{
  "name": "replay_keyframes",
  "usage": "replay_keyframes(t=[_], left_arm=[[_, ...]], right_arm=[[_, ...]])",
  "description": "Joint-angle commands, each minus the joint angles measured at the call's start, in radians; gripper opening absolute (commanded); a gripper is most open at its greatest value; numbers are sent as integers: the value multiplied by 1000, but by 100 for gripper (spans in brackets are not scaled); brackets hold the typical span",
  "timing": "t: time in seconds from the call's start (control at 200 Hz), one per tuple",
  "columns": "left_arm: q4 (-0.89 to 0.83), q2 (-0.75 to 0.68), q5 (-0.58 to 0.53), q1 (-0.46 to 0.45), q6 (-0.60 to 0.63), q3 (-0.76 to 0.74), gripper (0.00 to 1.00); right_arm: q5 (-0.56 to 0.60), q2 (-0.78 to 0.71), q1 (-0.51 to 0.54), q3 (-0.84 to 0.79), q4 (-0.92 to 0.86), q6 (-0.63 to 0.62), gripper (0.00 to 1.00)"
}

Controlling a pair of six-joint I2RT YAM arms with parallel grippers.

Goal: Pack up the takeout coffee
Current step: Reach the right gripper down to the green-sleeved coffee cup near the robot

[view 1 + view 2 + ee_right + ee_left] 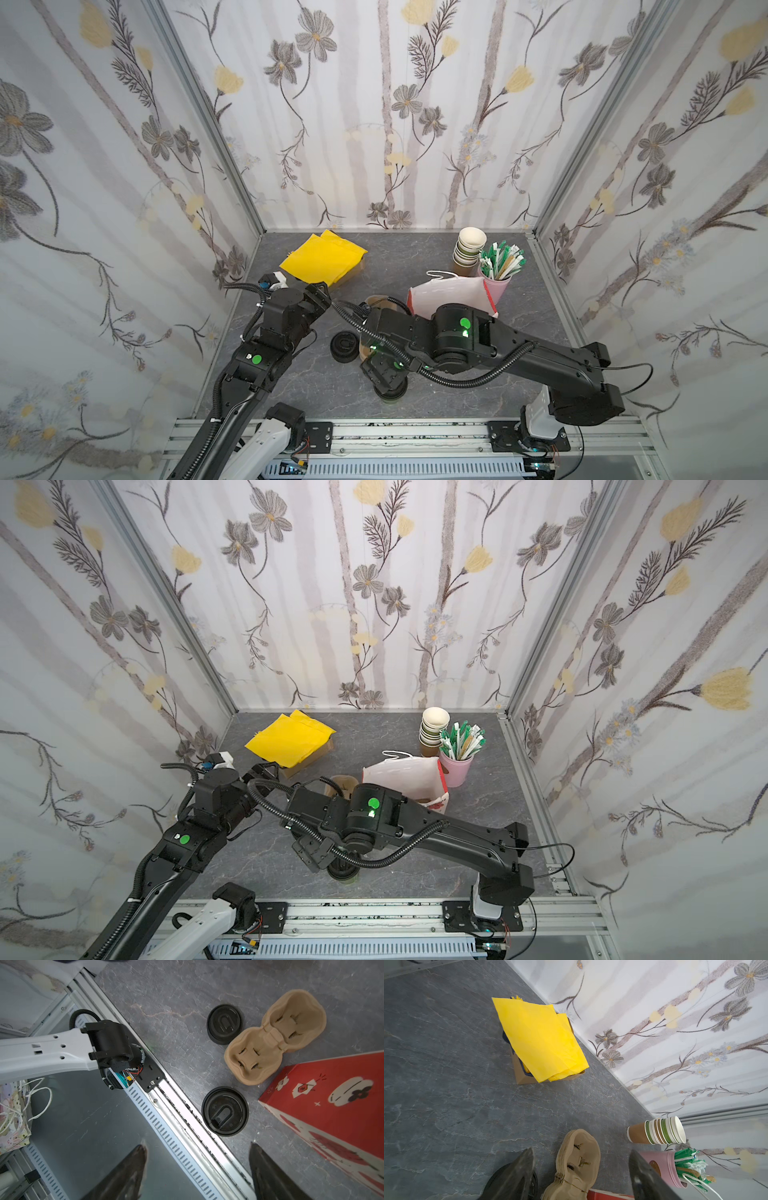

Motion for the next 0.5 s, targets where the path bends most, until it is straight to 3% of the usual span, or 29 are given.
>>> replay_keyframes(t=[0.0,0.155,0.495], left_arm=[[-75,-49,-57,6,-34,-11,73],[-113,-113,-55,6,-34,-24,73],[-146,-206,-25,6,-22,-36,73]], right_arm=[[49,28,27,-29,-37,244,84],[57,35,45,-122,-33,434,89],[73,118,26,-207,-27,635,87]])
